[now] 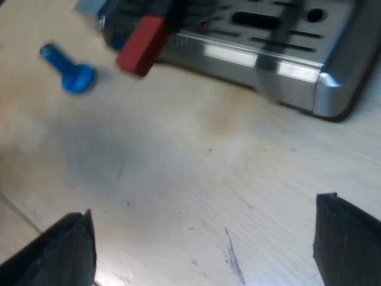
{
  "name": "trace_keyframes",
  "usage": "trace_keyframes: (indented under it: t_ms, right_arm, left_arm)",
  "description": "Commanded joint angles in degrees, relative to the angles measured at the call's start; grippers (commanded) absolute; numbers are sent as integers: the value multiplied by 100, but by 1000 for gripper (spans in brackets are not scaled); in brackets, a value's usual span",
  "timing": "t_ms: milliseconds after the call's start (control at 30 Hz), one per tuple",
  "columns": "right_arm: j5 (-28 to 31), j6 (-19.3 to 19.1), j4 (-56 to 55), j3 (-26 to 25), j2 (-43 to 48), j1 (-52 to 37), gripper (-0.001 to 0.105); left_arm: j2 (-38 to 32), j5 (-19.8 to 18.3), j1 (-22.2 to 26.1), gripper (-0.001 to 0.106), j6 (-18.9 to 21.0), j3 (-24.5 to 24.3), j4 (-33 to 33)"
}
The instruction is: Grind coffee beans and then tamp
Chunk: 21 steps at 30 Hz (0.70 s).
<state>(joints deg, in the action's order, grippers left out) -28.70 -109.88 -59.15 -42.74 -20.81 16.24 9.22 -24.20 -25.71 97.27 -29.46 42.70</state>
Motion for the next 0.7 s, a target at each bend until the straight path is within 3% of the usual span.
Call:
trace_keyframes:
  t_ms: [33,267,467,700]
  right_arm:
    - [57,-517,115,-63,3,298,76]
    - [852,-471,654,-63,4,1293,76]
    - [1765,-385,1041,-63,-113,2251,76]
    - [3202,80,1539,102,-607,3632,76]
  left_arm:
    - [196,-136,-240,96,-175,19,-108]
    - [677,-134,-633,95,-291,296,-262]
    - [919,-134,-648,70,-291,336,-580]
    - [1101,-192,-648,77,-359,389,-1042]
